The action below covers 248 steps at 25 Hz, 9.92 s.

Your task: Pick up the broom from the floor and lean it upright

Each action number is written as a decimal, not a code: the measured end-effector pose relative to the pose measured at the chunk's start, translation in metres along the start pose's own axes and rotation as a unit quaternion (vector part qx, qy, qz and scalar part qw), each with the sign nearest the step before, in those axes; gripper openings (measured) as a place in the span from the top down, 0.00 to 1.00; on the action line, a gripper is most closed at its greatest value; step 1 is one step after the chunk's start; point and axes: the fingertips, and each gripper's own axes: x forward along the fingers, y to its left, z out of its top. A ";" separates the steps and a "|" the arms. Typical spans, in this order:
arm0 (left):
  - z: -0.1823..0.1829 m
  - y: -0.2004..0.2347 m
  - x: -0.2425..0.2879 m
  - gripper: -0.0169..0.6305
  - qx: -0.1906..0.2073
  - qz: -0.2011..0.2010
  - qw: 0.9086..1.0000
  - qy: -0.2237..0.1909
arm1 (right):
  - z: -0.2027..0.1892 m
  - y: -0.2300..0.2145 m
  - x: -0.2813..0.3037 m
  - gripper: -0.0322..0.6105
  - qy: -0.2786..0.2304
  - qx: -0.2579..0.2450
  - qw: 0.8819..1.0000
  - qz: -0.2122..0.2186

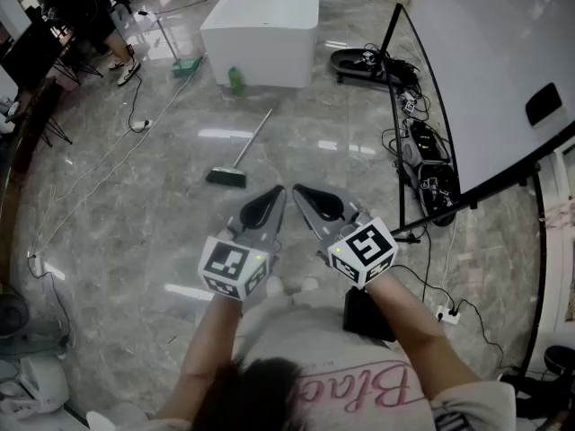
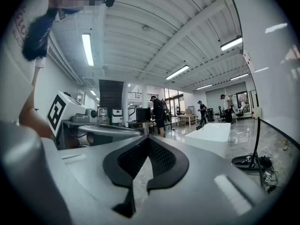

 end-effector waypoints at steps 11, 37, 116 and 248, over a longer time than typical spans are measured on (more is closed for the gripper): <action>-0.005 -0.005 0.005 0.97 -0.001 -0.009 1.000 0.007 | -0.001 -0.005 -0.006 0.95 -0.005 0.003 1.000 -0.011; -0.003 -0.009 0.017 0.97 -0.016 0.051 0.998 -0.018 | -0.008 -0.024 -0.034 0.95 -0.015 -0.003 1.000 0.011; -0.009 0.291 0.384 0.97 -0.040 0.063 0.993 0.091 | -0.014 -0.406 0.269 0.95 0.065 0.049 0.996 0.021; -0.391 0.628 0.598 0.85 -0.026 0.116 0.927 0.356 | -0.368 -0.580 0.546 0.95 0.326 0.088 0.939 0.067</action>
